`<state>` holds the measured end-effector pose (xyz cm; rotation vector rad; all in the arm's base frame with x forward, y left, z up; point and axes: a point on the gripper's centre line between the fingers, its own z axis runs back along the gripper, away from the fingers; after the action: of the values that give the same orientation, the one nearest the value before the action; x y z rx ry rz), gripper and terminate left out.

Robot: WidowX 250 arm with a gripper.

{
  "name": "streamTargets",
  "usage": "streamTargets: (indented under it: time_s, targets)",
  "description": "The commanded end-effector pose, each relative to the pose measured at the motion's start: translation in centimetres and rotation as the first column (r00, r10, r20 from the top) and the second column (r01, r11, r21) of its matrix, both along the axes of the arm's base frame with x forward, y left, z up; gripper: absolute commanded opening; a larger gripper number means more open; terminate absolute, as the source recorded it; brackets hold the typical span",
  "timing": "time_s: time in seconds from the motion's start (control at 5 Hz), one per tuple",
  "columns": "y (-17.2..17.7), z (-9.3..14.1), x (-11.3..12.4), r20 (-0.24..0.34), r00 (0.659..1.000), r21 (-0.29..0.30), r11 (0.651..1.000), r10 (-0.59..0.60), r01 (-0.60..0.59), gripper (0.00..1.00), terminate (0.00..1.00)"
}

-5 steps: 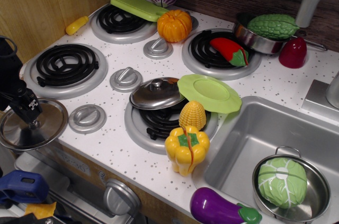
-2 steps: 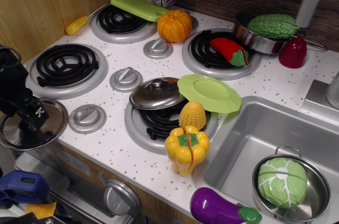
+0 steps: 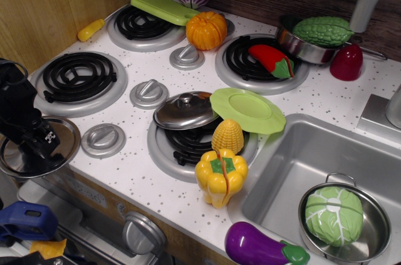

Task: Put lid on stove

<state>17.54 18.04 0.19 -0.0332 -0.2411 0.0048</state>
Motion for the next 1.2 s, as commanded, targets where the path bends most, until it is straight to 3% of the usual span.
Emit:
streamTargets:
  time_s: [0.0,0.2,0.4,0.6,0.8,1.0]
  targets:
    - [0.5,0.5,0.0,0.027,0.999,0.040,0.999,0.030,-0.031,0.00,0.00]
    - [0.7,0.7,0.1,0.026,1.000,0.043,0.999,0.016,-0.017,0.00,0.00]
    - [1.2,2.8,0.4,-0.014,1.000,0.068,0.998,-0.003,0.004,0.00,0.00]
    - [2.3,5.8,1.8,-0.041,0.997,0.148,0.986,-0.071,0.076,0.00,0.00]
    - [3.4,7.0,4.9,0.000,0.986,0.191,0.968,-0.165,0.162,0.00,0.00]
    - [4.0,6.6,7.1,0.048,0.973,0.193,0.958,-0.227,0.214,0.00,0.00]
